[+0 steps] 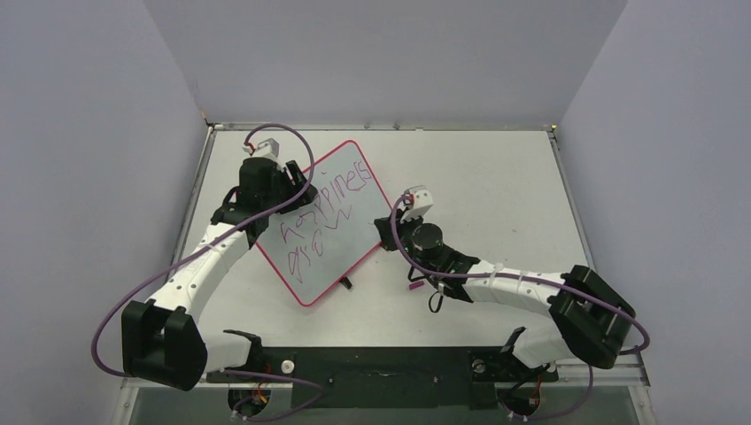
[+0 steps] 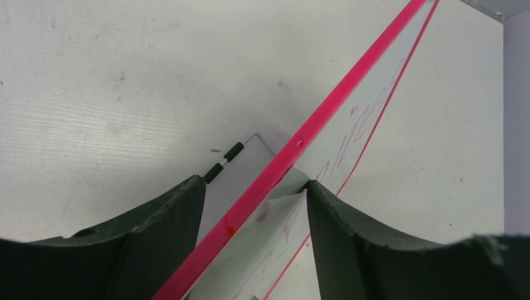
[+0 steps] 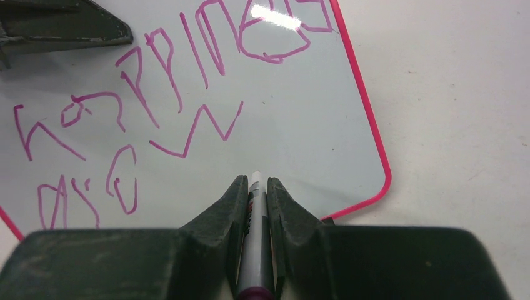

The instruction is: Write a sentence on the whiteboard

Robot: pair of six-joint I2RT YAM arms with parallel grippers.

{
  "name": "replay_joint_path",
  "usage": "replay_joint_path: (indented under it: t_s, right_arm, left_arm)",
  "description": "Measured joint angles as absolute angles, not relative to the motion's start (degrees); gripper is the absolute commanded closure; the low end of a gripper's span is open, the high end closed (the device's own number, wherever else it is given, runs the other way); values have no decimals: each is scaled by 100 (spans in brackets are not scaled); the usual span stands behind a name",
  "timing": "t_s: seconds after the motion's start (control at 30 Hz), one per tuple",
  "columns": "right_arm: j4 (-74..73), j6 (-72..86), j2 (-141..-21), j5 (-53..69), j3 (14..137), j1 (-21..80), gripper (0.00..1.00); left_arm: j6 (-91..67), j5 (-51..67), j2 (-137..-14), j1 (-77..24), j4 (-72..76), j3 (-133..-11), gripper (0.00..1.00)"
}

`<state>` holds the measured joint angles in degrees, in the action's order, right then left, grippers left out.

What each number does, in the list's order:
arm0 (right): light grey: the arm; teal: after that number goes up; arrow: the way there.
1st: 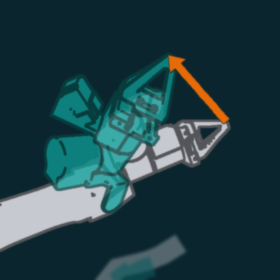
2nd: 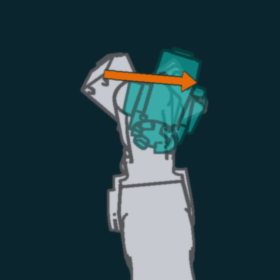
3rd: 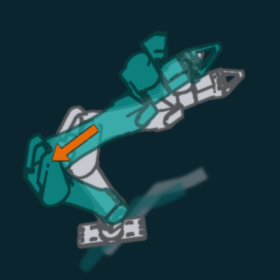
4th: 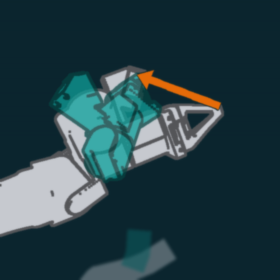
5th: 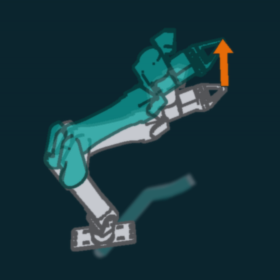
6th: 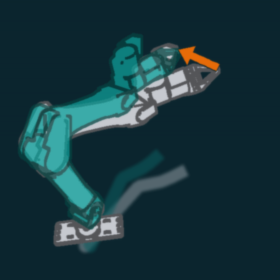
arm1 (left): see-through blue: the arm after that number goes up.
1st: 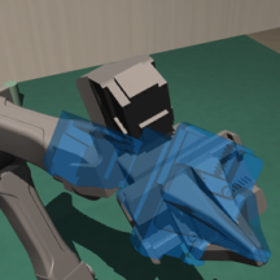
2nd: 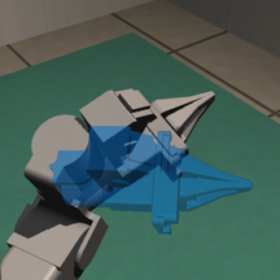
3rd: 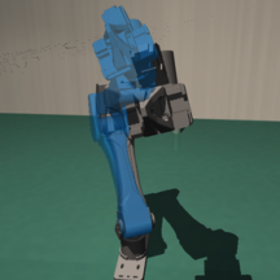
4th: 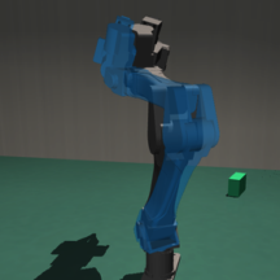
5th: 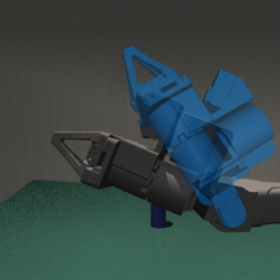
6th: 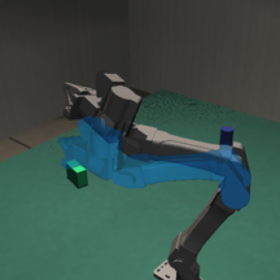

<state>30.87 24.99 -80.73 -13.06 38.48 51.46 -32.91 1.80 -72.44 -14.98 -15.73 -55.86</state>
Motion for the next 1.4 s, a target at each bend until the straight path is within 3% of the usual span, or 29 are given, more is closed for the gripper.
replay_joint_path:
  t_s: [0.53,1.4]
  right_arm:
    - [5408,3065,-7990,-1914,2740,5063,100]
    - [6080,3962,-9614,-1444,3811,4648,100]
  left_arm:
    - [-3242,196,-7190,-1507,-1570,-5564,54]
    - [-3234,198,-7131,-1507,-1527,-5498,54]
